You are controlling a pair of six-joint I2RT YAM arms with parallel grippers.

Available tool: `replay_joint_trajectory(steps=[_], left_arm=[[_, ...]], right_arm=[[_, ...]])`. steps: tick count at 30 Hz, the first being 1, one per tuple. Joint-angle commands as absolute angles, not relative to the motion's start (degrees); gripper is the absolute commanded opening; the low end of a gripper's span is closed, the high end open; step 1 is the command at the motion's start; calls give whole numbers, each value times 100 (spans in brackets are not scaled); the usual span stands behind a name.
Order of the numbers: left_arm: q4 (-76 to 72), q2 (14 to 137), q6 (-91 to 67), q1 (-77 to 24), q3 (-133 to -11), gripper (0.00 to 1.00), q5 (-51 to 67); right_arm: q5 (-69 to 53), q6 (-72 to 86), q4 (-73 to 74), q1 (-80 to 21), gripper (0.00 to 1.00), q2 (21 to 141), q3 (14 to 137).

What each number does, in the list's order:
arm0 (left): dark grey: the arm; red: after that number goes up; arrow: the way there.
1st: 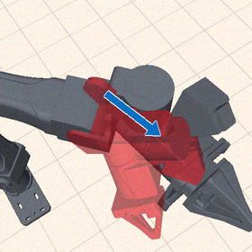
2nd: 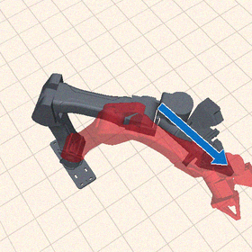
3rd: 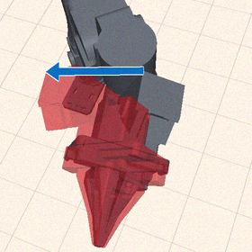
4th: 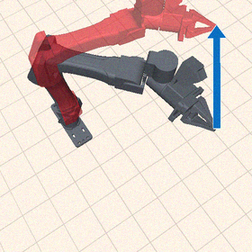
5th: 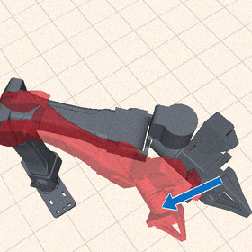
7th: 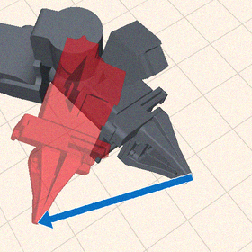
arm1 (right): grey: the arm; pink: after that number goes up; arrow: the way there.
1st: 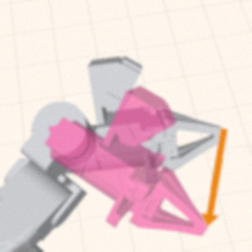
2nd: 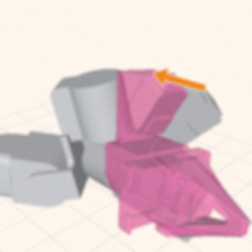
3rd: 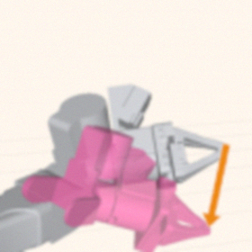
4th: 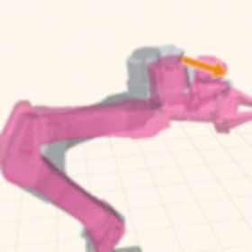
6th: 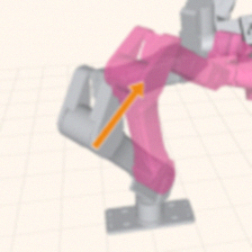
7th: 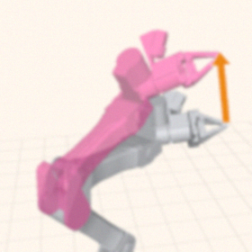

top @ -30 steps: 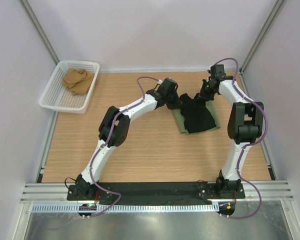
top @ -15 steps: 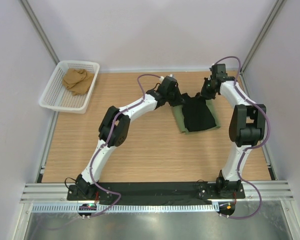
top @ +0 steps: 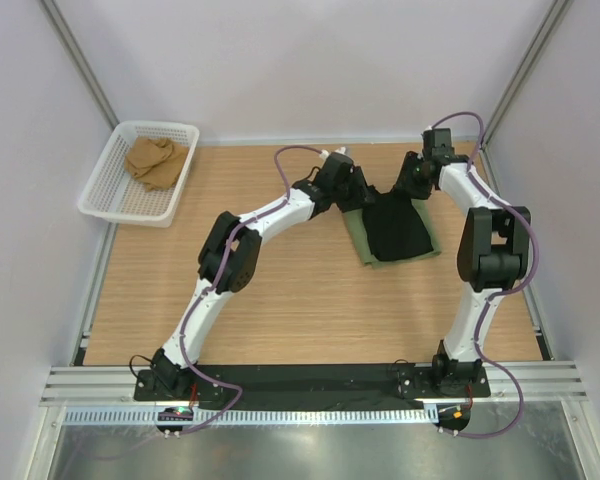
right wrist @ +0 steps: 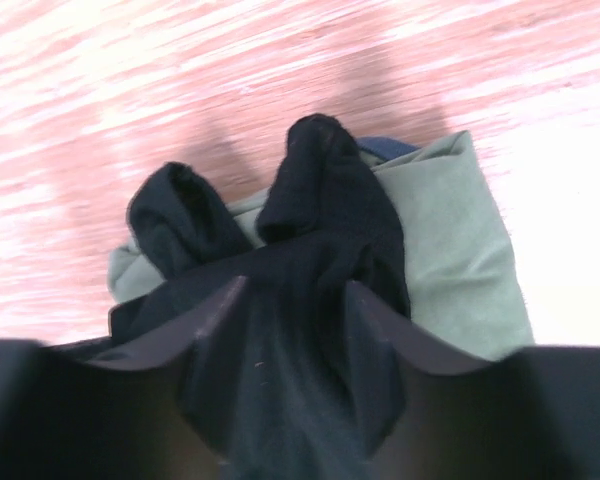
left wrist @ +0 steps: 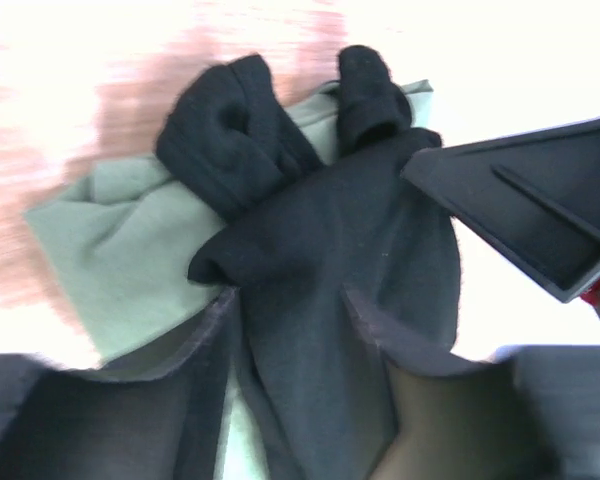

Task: Fold and stack the tank tops
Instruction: Neatly place the folded tank top to the corner

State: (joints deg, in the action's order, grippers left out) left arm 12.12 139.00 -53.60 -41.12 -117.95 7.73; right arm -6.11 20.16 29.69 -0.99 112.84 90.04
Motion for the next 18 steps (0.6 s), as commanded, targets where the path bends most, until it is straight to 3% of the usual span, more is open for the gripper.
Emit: replay_joint_trajectory(steps=[1,9,13,18], left_arm=[[1168,13861,-5081,-4043,-11883,51,467],[1336,12641,-4448,-4017,-10937,64,-263],[1345,11463,-4158,-4017,-10074,75,-851],[1397,10233,-4043,-3920,-8633,85,-1459]], right_arm=[[-378,2039,2655,-70,54,11155,8939],[-27,2109,2435,-70,61,9775,8079],[-96,2092,2215,-79,72,9019,7463],[-168,1846,2329,-649,63,8552,7084]])
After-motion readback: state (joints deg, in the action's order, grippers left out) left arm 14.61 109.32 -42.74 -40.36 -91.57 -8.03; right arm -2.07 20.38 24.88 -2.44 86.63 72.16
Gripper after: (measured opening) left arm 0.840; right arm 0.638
